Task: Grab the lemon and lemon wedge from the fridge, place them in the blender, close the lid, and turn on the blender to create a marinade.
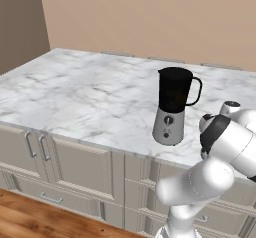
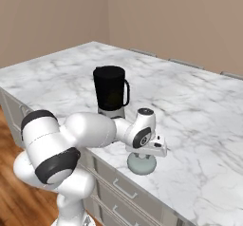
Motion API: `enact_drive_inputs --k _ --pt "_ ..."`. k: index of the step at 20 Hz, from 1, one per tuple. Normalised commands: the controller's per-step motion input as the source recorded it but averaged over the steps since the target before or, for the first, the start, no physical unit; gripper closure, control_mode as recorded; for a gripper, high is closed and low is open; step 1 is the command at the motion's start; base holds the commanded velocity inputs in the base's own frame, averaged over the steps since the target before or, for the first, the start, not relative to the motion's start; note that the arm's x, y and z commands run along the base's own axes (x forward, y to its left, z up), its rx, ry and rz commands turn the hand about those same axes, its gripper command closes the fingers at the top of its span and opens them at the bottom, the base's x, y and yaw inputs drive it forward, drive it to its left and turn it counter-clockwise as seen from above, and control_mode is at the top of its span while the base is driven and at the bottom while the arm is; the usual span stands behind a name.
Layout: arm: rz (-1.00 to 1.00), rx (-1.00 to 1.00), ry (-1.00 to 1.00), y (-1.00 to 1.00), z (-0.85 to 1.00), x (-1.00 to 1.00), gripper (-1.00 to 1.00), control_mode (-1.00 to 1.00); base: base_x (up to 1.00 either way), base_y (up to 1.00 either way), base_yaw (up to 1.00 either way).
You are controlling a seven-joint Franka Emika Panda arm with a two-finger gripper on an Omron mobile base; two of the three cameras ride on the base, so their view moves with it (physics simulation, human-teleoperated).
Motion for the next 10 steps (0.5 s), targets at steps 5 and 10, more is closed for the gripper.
enact_drive_inputs --k 5,10 --pt "-0.01 0.0 -0.04 0.0 -0.1 -0.32 1.0 -1.0 0.0 0.0 0.0" --pt "0.0 0.0 0.07 0.0 0.55 -0.18 1.0 -1.0 0.0 0.0 0.0"
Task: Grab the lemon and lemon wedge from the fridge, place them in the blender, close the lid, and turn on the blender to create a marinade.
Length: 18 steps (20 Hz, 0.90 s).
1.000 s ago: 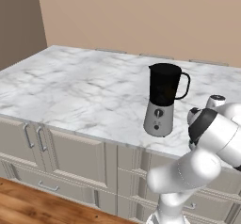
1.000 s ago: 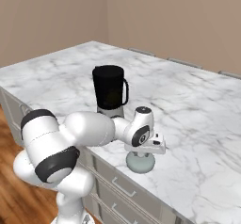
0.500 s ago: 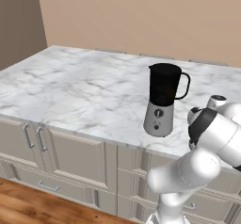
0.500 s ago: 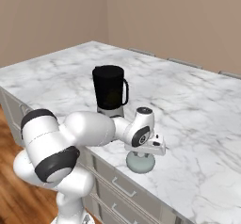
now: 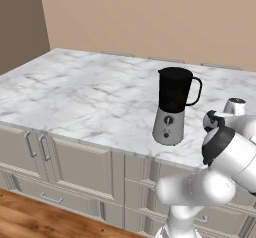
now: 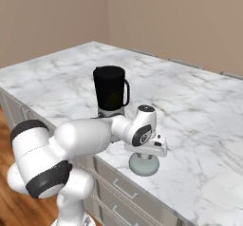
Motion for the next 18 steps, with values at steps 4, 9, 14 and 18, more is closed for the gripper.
enact_drive_inputs --k 4,9,14,18 --pt "0.0 0.0 0.08 0.0 0.79 -0.03 1.0 -1.0 0.0 0.0 0.0" --pt "0.0 0.0 0.0 0.0 0.64 -0.16 1.0 -1.0 0.0 0.0 0.0" --pt "0.0 0.0 -0.17 0.0 0.71 -0.2 1.0 -1.0 0.0 0.0 0.0" --pt "0.0 0.0 -0.23 0.0 0.83 -0.12 1.0 -1.0 0.0 0.0 0.0"
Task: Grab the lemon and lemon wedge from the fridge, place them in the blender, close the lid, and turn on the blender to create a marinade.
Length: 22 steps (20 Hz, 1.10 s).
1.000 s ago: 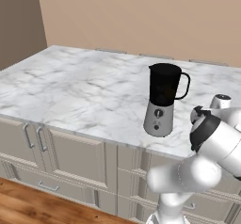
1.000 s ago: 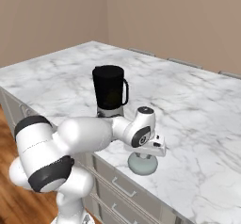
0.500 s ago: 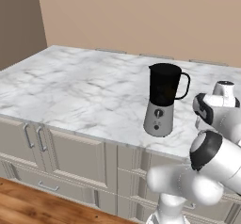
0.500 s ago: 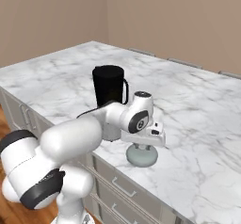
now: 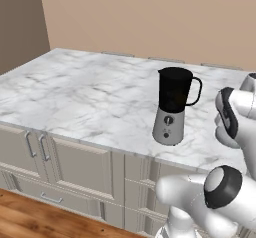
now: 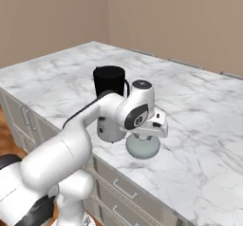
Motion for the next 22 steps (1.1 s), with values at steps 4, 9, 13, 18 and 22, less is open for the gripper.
enact_drive_inputs --k 4,9,13,18,22 --pt "0.0 0.0 -0.27 0.03 0.74 -0.03 1.0 -1.0 0.0 0.0 0.0" --pt "0.0 0.0 -0.16 0.11 0.8 0.0 1.0 -1.0 0.0 0.0 0.0" --pt "0.02 0.0 -0.16 0.2 0.75 0.0 1.0 -1.0 0.0 0.0 0.0" --pt "0.02 0.0 -0.17 0.2 0.73 0.0 1.0 -1.0 0.0 0.0 0.0" --pt "0.02 0.0 -0.15 0.21 0.79 0.0 1.0 -1.0 0.0 0.0 0.0"
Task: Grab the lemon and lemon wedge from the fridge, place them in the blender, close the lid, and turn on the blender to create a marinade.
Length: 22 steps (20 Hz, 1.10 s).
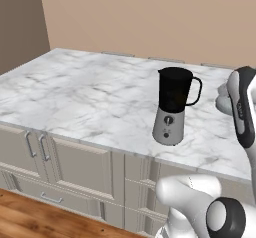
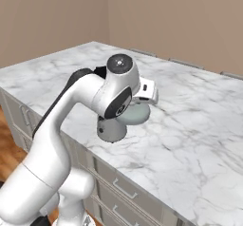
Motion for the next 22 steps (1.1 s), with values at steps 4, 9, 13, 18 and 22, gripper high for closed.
enact_drive_inputs --k 4,9,13,18,22 --pt "0.02 0.0 -0.1 0.22 0.85 0.0 1.0 -1.0 0.0 0.0 0.0" --pt "0.03 0.0 -0.07 0.24 0.87 0.0 1.0 -1.0 0.0 0.0 0.0" --pt "0.04 0.0 -0.05 0.26 0.83 0.04 1.0 -1.0 0.0 0.0 0.0" --pt "0.06 0.0 -0.06 0.33 0.61 0.2 1.0 -1.0 0.0 0.0 0.0" --pt "0.08 0.0 -0.07 0.39 0.09 0.39 1.0 -1.0 0.0 0.0 0.0"
